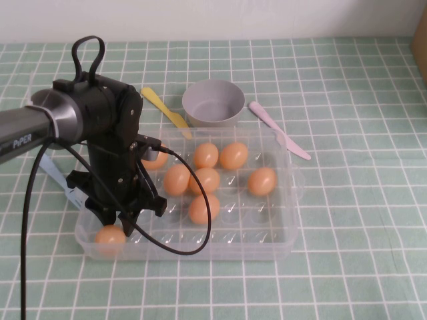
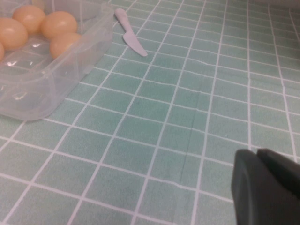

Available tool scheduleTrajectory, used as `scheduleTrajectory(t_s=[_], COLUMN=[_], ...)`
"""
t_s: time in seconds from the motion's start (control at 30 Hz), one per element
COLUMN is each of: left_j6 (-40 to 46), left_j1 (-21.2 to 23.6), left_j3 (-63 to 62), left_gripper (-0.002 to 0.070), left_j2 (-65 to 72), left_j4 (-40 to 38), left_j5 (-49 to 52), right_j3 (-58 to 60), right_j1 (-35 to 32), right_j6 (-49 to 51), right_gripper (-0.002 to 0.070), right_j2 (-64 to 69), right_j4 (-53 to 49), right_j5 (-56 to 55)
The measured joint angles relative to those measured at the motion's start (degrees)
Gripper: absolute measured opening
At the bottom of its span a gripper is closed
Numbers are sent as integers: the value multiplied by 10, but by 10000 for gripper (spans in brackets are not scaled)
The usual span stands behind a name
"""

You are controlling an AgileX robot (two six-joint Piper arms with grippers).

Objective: Take an egg out of the egg box
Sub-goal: Pick up the egg from the plastic box

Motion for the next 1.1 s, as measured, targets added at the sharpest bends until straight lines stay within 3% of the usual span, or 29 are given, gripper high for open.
scheduleTrajectory(t_s=[1.1], left_j6=[3], left_j1=[-1], left_j3=[0], left_gripper=[230], left_j2=[-3], left_j4=[9], left_j5=[-1], right_j3=[0], right_j1=[0], right_j6=[0], right_gripper=[-17], right_j2=[0], right_j4=[0], right_j5=[0])
